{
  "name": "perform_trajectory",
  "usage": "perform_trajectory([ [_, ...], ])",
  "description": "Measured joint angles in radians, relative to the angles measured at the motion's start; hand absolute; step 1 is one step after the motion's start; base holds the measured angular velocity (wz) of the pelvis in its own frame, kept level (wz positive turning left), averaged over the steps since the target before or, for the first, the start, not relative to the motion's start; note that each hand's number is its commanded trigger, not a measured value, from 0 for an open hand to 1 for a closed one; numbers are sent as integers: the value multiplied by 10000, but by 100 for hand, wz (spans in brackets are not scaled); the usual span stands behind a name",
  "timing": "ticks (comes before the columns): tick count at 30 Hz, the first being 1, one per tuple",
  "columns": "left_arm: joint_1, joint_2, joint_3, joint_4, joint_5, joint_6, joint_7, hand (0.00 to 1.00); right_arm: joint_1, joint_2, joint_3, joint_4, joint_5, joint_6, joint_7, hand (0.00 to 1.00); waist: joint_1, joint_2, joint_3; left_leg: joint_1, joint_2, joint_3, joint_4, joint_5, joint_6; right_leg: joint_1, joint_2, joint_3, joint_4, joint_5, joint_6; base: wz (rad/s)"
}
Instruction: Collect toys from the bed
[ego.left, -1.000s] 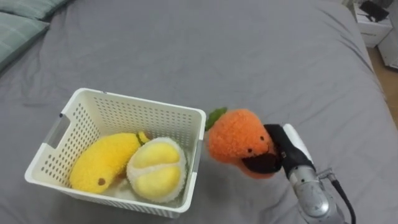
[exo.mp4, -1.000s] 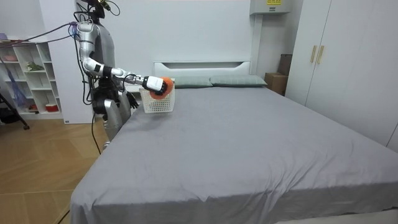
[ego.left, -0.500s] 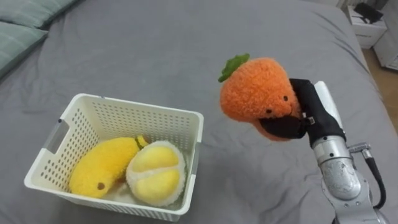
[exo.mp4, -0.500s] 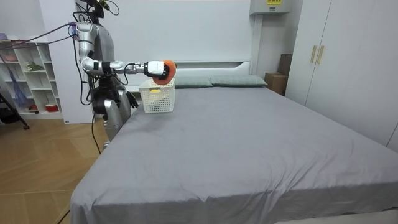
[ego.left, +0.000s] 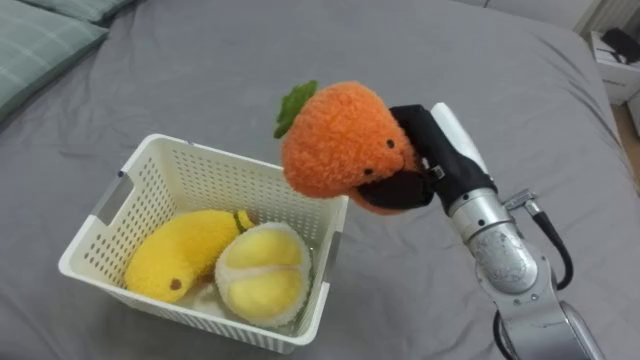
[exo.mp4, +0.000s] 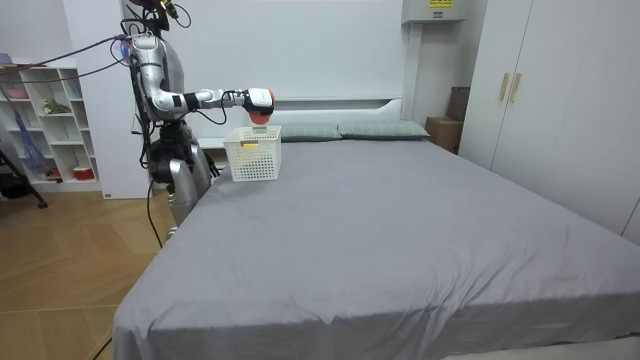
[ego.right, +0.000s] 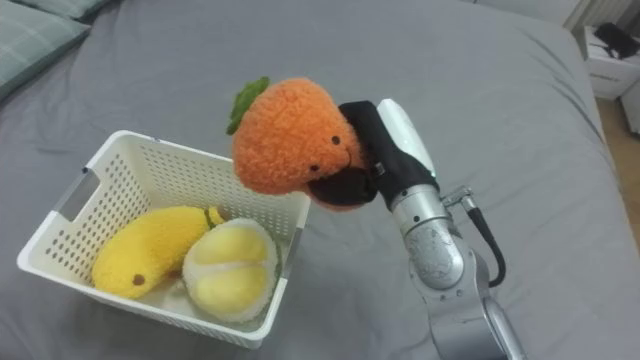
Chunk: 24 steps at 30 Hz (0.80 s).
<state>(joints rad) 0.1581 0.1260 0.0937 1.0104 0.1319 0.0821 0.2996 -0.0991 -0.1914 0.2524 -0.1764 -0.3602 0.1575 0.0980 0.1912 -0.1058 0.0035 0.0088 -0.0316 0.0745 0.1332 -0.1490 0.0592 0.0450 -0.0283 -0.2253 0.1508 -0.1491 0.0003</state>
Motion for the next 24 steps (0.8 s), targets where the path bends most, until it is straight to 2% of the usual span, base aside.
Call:
perform_trajectory([
  [1, 10, 8, 0, 7, 1, 4, 0, 0, -91, -1, 97, 1, 2, 1, 11, 100, 52, 9, 10, 1, -2, 1, -7, -2, 3, 10, 1, 6, -3, 0, 0, 0],
  [2, 25, 20, -5, 6, -3, 5, 1, 0, -256, -2, 271, 9, 38, 25, 30, 100, 93, 53, 53, -9, -8, -53, -2, -4, 6, 47, -5, -14, -9, 0, 0, 10],
  [6, 42, 31, -233, 2, 1, 78, 1, 0, -617, -2, 868, 25, 153, 210, 261, 100, 297, 63, 63, -63, -24, -235, 22, -5, 6, 52, -42, -264, -8, 0, 0, 13],
  [9, 62, 31, -294, 2, 43, 185, -3, 0, -617, -1, 1216, 30, 31, 365, 516, 88, 391, 65, 65, -213, -60, -426, 101, -3, 7, 53, -48, -490, -14, 0, 0, 17],
  [11, 81, 37, -294, -25, 166, 220, -22, 0, -617, 11, 1313, 30, -26, 439, 674, 84, 396, 52, 56, -319, -90, -540, 191, -3, 9, 44, -63, -559, -27, -1, 1, 19],
  [15, 120, 40, -292, -103, 207, 244, -37, 0, -617, 13, 1363, 183, 49, 520, 695, 62, 744, 61, 72, -331, -117, -572, 217, 11, 28, 56, -107, -791, -26, -2, 3, 3],
  [17, 101, 40, -292, -101, 200, 276, -37, 0, -621, 51, 1440, 353, 64, 524, 693, 57, 889, 63, 74, -335, -126, -577, 247, 11, 30, 64, -122, -804, -22, -2, 3, 2],
  [18, 85, 43, -292, -101, 199, 294, -37, 0, -683, 66, 1536, 570, 74, 526, 687, 49, 917, 65, 76, -352, -136, -615, 291, 10, 32, 70, -141, -823, -17, -3, 5, 7],
  [19, 82, 43, -292, -104, 198, 297, -37, 0, -726, 68, 1590, 691, 71, 526, 688, 36, 922, 67, 78, -357, -144, -639, 309, 10, 32, 70, -143, -832, -17, -5, 8, 11],
  [20, 73, 43, -293, -104, 200, 296, -36, 0, -817, 117, 1629, 962, 67, 526, 689, 18, 929, 66, 79, -370, -157, -685, 335, 12, 37, 71, -143, -856, -13, -6, 10, 9],
  [22, 76, 67, -283, -88, 211, 296, -34, 0, -1032, 304, 1605, 1474, 74, 534, 686, 0, 943, 27, 101, -402, -159, -713, 335, 15, 40, 75, -147, -876, -7, -6, 10, 7],
  [24, 70, 100, -283, -87, 212, 297, -35, 0, -1409, 314, 1607, 2131, 180, 531, 679, 0, 951, -34, 117, -433, -164, -781, 340, 18, 38, 74, -196, -968, -6, -6, 10, 9],
])
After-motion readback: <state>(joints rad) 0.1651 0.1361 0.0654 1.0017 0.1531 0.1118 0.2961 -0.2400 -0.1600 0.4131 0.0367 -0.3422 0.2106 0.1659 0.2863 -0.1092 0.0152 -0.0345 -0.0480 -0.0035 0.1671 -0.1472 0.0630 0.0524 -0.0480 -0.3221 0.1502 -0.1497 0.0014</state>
